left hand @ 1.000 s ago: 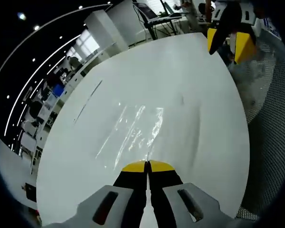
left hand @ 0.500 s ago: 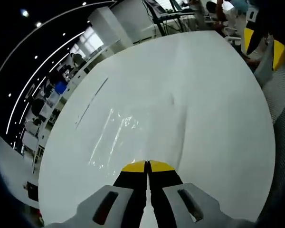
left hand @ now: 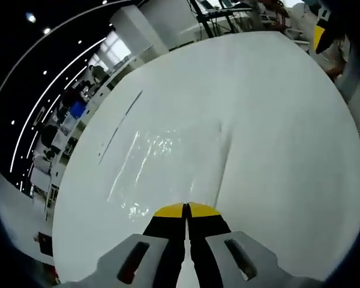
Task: Open the resealable bag by pulling the two sides of the seal apart until the entire bag opening is separated and visibly accessible.
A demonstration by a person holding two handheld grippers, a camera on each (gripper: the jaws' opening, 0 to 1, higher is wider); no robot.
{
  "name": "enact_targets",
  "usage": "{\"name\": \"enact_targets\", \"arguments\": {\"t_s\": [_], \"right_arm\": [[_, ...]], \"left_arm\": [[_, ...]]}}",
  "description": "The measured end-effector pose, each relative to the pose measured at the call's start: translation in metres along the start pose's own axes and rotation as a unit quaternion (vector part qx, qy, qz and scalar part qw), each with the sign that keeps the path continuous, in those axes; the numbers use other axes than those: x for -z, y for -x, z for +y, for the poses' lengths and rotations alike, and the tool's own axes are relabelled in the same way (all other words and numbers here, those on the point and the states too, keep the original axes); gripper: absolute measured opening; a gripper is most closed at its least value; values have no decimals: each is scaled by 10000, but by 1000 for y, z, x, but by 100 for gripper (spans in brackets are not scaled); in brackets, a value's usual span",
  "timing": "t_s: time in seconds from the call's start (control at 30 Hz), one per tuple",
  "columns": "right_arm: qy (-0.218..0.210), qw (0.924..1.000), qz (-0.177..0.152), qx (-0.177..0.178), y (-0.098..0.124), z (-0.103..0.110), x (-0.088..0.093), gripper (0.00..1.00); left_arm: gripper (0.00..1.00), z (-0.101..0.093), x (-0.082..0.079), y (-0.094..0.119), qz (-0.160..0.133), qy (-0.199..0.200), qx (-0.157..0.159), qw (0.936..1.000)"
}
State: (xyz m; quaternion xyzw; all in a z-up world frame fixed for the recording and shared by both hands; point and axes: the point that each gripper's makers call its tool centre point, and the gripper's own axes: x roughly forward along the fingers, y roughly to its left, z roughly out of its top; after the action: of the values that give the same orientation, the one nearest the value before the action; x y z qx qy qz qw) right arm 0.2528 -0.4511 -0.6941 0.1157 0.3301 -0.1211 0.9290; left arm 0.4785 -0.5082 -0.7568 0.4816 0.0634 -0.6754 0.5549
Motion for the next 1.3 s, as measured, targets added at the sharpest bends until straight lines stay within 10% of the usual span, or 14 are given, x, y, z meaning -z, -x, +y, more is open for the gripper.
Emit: {"name": "enact_targets", "arguments": {"t_s": [0.43, 0.67, 1.03, 1.3], "right_arm": [[42, 10000, 63, 2, 2, -3, 3, 60], [17, 10000, -29, 12, 4, -2, -1, 61], [117, 9995, -287, 10, 14, 8, -9, 63], [328, 9977, -580, 122, 29, 7, -21, 65]], "left_arm": [[1, 8, 1, -9, 150, -158, 17, 9998], [19, -2, 3, 2, 145, -58, 99, 9998], [35, -11, 3, 54, -329, 620, 43, 9975], [46, -9, -6, 111, -1114, 1444, -318, 9827]]}}
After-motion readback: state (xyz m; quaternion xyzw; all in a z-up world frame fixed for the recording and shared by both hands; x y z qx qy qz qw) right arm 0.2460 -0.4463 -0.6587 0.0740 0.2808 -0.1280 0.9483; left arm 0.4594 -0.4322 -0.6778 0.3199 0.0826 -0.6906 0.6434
